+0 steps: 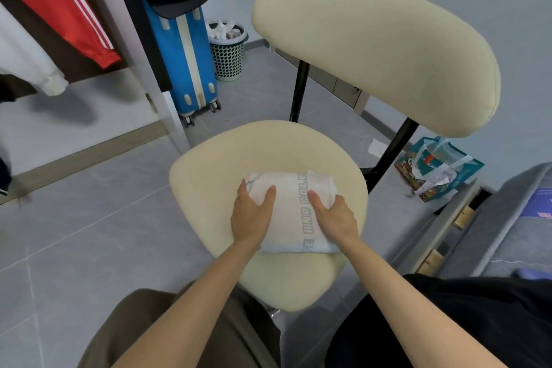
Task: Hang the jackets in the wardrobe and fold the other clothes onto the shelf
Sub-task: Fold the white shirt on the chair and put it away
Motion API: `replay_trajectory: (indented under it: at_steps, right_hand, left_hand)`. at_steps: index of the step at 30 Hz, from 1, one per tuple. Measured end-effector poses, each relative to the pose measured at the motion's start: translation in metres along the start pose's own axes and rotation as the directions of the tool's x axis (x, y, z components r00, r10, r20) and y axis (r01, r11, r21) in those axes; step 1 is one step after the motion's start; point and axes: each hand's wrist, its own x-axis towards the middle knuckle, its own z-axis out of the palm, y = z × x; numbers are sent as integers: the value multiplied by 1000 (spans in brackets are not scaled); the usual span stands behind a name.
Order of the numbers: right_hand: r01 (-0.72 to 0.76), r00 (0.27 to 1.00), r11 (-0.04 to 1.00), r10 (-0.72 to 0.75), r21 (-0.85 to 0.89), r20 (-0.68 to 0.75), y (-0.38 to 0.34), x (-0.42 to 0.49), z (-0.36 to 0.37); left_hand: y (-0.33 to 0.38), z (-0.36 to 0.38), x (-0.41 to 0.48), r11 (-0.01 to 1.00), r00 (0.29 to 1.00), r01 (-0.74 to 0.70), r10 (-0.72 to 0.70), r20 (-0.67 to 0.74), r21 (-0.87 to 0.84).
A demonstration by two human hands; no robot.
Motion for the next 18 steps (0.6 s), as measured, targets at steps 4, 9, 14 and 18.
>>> replay_trajectory:
  at_steps: [4,9,14,18]
  right_hand:
    - [-59,995,965,34,255,99,-8,2,-5]
    - [83,994,941,-102,327,42,-37,-3,19]
    - [188,978,944,-206,272,39,-100,-8,53]
    - [256,958,938,-278,234,67,-166,-30,68]
  left_hand:
    - [-5,-11,11,983,998,56,-48,46,-173]
    - [-14,-44,35,953,999,33,-29,16,-300]
    - [-13,-100,61,941,993,57,-88,-78,-335]
    - [10,-165,66,926,989,45,-95,-117,-376]
